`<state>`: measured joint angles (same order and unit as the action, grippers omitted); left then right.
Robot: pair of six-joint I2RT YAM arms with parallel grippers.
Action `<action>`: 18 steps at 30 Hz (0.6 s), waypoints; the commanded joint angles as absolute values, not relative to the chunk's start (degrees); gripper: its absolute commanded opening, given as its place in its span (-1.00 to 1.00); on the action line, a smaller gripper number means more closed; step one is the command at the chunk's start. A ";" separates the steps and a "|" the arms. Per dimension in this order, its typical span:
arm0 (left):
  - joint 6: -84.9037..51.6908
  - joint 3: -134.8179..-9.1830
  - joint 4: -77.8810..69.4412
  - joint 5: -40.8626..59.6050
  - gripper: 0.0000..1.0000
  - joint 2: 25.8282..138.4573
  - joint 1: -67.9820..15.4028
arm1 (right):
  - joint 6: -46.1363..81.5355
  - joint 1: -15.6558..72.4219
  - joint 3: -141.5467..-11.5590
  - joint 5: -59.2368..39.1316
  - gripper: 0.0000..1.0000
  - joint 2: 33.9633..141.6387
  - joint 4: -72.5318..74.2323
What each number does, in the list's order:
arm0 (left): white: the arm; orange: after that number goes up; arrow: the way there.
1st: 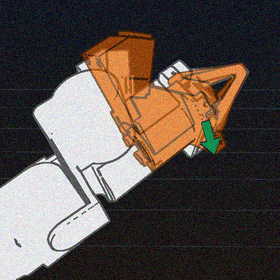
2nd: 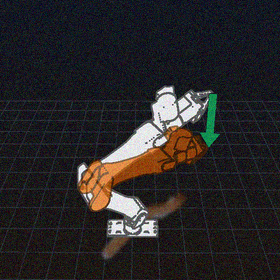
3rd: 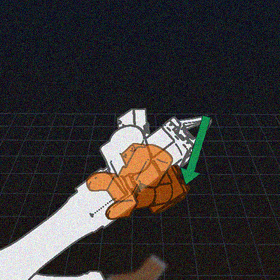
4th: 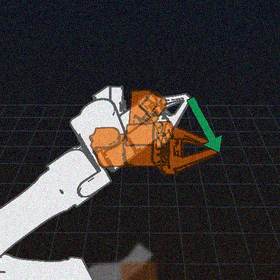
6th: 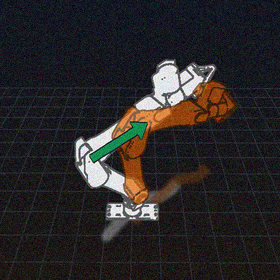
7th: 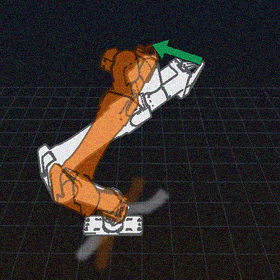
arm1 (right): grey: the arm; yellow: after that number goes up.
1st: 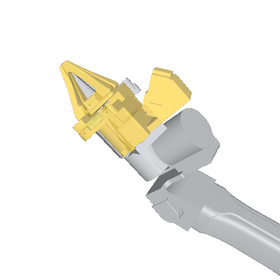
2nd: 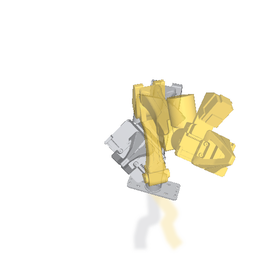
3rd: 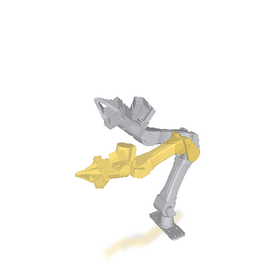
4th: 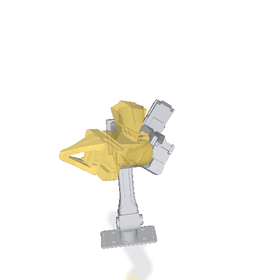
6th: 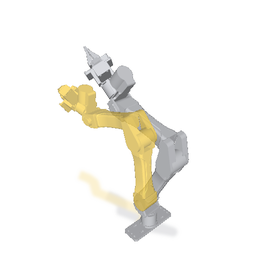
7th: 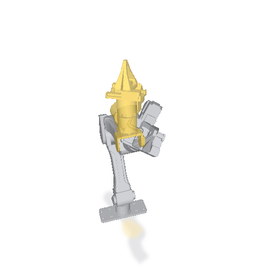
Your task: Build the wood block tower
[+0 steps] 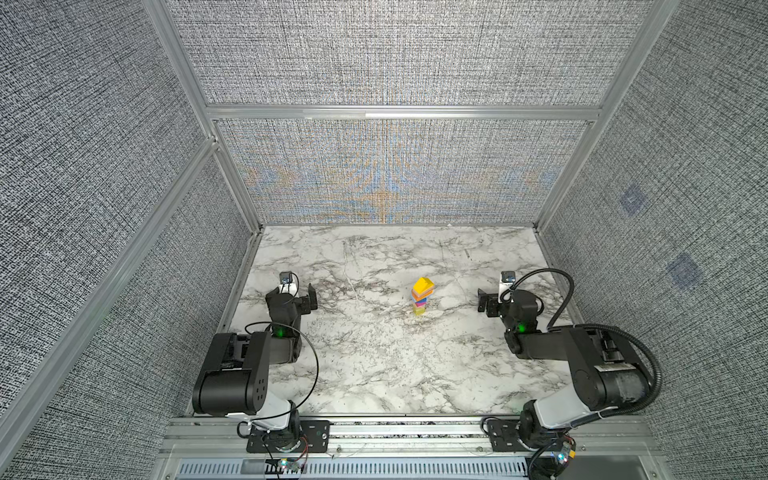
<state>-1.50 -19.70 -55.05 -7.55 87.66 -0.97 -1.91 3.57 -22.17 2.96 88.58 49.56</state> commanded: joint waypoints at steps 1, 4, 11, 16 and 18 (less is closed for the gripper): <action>-1.66 -19.69 -55.24 -7.48 0.98 87.63 -1.04 | -2.46 3.82 -22.03 3.19 0.98 88.48 50.97; -1.67 -19.71 -55.28 -7.47 0.98 87.66 -0.92 | -2.45 3.86 -22.06 3.25 0.99 88.50 50.95; -1.56 -19.29 -56.24 -7.65 0.98 87.71 -1.00 | -2.71 4.12 -21.84 3.52 0.98 88.46 51.22; -1.56 -19.33 -56.16 -7.65 0.97 87.72 -0.98 | -2.72 4.11 -21.86 3.60 0.98 88.51 51.28; -1.58 -19.28 -56.18 -7.65 0.97 87.72 -1.04 | -2.72 4.13 -21.81 3.60 0.98 88.49 51.32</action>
<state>-1.50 -19.27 -55.22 -7.57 87.66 -0.97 -2.37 4.10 -22.02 3.01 88.58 49.58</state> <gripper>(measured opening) 0.989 0.991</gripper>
